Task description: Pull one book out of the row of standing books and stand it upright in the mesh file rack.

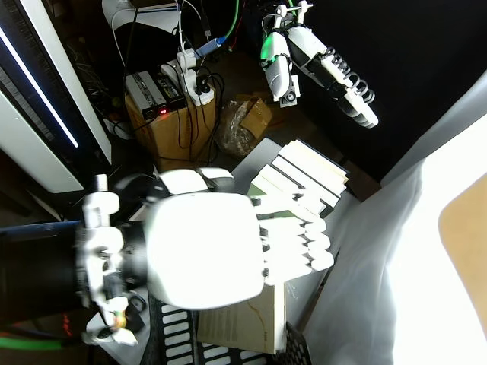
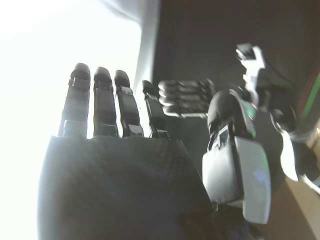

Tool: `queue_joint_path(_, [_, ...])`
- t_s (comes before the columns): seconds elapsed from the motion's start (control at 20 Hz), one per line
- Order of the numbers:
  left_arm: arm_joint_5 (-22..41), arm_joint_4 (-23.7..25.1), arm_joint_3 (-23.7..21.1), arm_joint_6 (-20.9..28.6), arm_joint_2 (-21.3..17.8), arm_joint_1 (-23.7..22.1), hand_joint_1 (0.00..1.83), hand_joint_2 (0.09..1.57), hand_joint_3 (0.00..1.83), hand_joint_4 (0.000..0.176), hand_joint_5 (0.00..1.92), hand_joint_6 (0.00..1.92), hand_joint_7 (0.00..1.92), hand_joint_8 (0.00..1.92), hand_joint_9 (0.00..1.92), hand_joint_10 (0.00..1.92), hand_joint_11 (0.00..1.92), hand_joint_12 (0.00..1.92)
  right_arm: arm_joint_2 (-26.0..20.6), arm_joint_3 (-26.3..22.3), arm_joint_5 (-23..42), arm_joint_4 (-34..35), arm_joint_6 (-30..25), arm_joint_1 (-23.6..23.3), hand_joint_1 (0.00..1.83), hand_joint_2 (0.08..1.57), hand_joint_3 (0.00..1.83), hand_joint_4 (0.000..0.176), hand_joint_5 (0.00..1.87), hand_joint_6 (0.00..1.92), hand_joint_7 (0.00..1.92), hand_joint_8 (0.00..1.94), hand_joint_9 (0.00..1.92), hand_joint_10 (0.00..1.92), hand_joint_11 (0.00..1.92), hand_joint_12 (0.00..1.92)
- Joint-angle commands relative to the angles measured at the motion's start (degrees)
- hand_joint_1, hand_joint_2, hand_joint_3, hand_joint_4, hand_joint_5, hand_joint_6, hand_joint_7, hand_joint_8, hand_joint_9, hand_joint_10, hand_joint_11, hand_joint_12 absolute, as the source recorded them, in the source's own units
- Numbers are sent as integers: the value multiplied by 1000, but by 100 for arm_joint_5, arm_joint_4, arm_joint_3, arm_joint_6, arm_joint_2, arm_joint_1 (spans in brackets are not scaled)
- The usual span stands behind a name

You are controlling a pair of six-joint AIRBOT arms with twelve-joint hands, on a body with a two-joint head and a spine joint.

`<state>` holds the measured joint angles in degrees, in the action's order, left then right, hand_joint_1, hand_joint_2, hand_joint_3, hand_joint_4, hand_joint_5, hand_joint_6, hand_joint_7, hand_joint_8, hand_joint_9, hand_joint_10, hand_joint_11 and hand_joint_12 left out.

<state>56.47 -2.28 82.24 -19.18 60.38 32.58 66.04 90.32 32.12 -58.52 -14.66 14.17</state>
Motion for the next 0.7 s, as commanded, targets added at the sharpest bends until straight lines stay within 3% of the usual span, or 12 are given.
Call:
queue_joint_path(0.0, [691, 30, -36, 60, 2, -90, 27, 1453, 1, 64, 0, 0, 0, 0, 0, 0, 0, 0, -88, -67, 463, 357, -2, 55, 0, 1258, 26, 46, 0, 0, 0, 0, 0, 0, 0, 0])
queue_joint_path(0.05, [695, 79, -65, 76, -6, -80, 23, 1452, 1, 51, 0, 0, 0, 0, 0, 0, 0, 0, -146, -165, 558, 484, 31, 152, 0, 1237, 15, 87, 0, 0, 0, 0, 0, 0, 0, 0])
queue_joint_path(0.1, [710, 141, -118, 91, -33, -57, 22, 1451, 0, 49, 0, 0, 0, 0, 0, 0, 0, 0, -223, -288, 709, 724, 127, 308, 1, 1240, 16, 95, 0, 0, 0, 0, 0, 0, 0, 0])
queue_joint_path(0.2, [745, 203, -200, 90, -66, 6, 125, 1460, 0, 23, 0, 0, 0, 0, 0, 0, 0, 0, -351, -495, 923, 1158, 428, 563, 0, 1263, 24, 66, 0, 0, 0, 0, 0, 0, 0, 0])
queue_joint_path(0.25, [765, 212, -235, 98, -75, 65, 114, 1465, 2, 26, 0, 0, 0, 0, 0, 0, 0, 0, -426, -605, 1051, 1357, 577, 693, 2, 1269, 25, 53, 0, 0, 0, 0, 0, 0, 0, 0])
queue_joint_path(0.35, [791, 208, -261, 105, -82, 126, 140, 1460, 0, 23, 0, 0, 0, 0, 0, 0, 0, 0, -474, -671, 1154, 1474, 612, 786, 61, 1292, 26, 45, 0, 0, 0, 0, 0, 0, 0, 0])
queue_joint_path(0.4, [804, 208, -281, 114, -82, 158, 143, 1461, 0, 14, 0, 0, 0, 0, 0, 0, 0, 0, -509, -711, 1203, 1561, 644, 854, 98, 1303, 26, 49, 0, 0, 0, 0, 0, 0, 0, 0])
queue_joint_path(0.45, [813, 208, -292, 122, -82, 187, 141, 1458, 0, 4, 0, 0, 0, 0, 0, 0, 0, 0, -534, -735, 1245, 1633, 660, 909, 334, 1517, 126, 75, 172, 56, 87, 15, 90, 27, 0, 0])
queue_joint_path(0.5, [816, 208, -299, 126, -80, 209, 142, 1460, 0, 0, 0, 0, 0, 0, 0, 0, 0, 0, -548, -749, 1283, 1713, 688, 972, 116, 1300, 23, 69, 34, 10, 17, 2, 17, 5, 0, 0])
queue_joint_path(0.55, [816, 206, -299, 131, -78, 233, 141, 1459, 0, 3, 0, 0, 0, 0, 0, 0, 0, 0, -556, -761, 1330, 1822, 737, 1039, 115, 1243, 0, 65, 6, 1, 3, 0, 3, 0, 0, 0])
queue_joint_path(0.6, [816, 200, -300, 142, -74, 253, 141, 1457, 0, 3, 0, 0, 0, 0, 0, 0, 0, 0, -559, -767, 1368, 1895, 750, 1094, 78, 1244, 0, 45, 0, 0, 0, 0, 0, 0, 0, 0])
queue_joint_path(0.65, [819, 195, -300, 148, -69, 269, 138, 1459, 0, 0, 0, 0, 0, 0, 0, 0, 0, 0, -561, -770, 1387, 1927, 753, 1124, 84, 1247, 0, 50, 0, 0, 0, 0, 0, 0, 0, 0])
